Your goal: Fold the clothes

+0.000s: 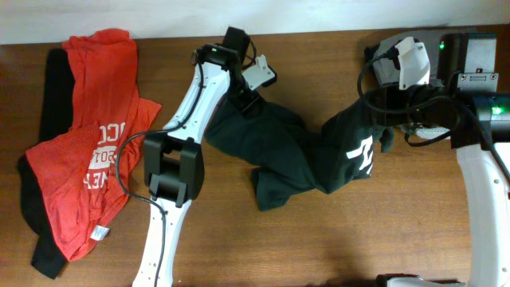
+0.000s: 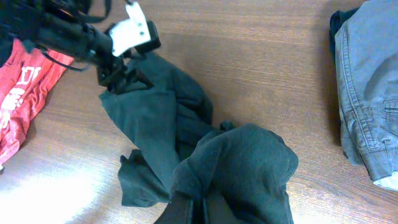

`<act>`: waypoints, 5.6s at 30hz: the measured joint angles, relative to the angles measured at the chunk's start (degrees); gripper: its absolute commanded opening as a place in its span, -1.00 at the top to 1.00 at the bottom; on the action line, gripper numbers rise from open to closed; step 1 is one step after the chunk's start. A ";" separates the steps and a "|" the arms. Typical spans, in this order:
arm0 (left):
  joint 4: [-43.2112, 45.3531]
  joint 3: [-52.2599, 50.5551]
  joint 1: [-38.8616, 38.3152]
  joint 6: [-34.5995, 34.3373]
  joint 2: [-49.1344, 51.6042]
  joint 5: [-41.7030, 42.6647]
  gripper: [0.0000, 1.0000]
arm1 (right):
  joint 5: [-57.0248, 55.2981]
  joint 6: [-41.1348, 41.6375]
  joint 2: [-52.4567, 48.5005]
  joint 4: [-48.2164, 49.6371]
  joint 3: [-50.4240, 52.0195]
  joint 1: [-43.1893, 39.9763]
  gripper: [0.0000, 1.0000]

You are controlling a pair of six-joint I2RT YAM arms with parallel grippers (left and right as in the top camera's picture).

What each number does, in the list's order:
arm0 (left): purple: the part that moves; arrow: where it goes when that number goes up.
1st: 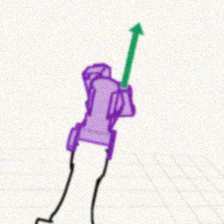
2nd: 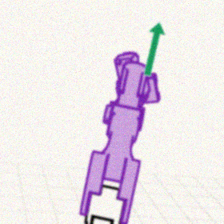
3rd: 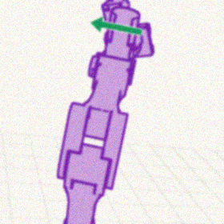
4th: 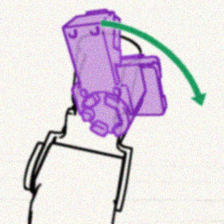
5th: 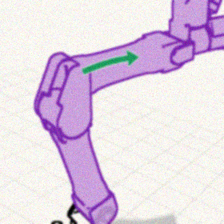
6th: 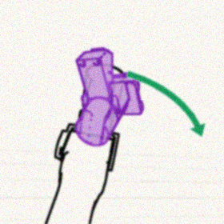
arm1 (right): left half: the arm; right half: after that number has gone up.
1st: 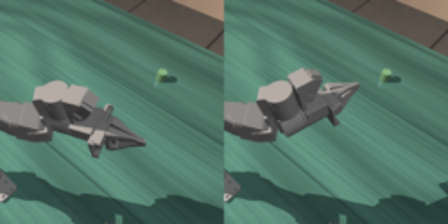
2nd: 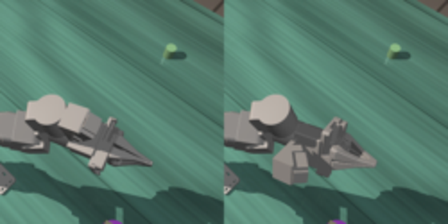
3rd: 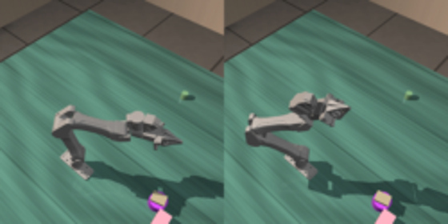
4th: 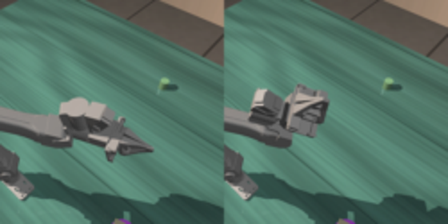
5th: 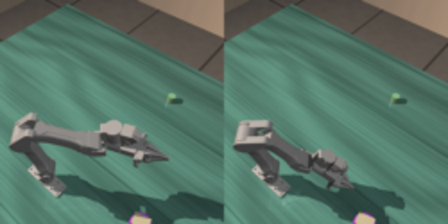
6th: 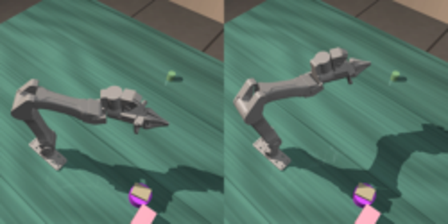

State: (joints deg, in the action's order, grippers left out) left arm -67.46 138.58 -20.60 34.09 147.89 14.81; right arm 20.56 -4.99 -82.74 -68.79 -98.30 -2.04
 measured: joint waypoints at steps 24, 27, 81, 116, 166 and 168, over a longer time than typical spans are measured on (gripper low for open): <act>-12.02 29.44 1.22 -9.70 4.61 -0.96 0.98 | -1.27 0.00 -1.14 0.22 0.00 0.00 0.90; -16.09 39.19 2.38 -11.78 3.93 -3.61 0.99 | -1.27 -0.04 -1.14 0.24 0.00 0.00 0.92; -8.55 36.92 12.68 -28.00 -25.75 -28.61 0.99 | 1.03 -1.40 -9.18 12.35 -26.21 -10.73 0.92; -29.07 13.31 13.55 -31.43 -15.89 -23.34 0.99 | 6.08 -8.90 -24.63 -16.17 -22.80 -10.23 0.92; -14.25 -55.65 3.45 -37.70 -34.86 -11.69 0.99 | -5.46 -2.03 -16.41 -16.39 22.32 -10.23 0.92; -13.16 -58.55 2.43 -38.14 -34.86 -11.76 0.99 | -6.58 -0.87 -16.41 -16.02 22.45 -10.23 0.92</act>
State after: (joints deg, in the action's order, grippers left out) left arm -80.62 80.03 -18.17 -4.05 113.03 3.05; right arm 13.98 -5.87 -99.15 -84.82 -75.85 -12.27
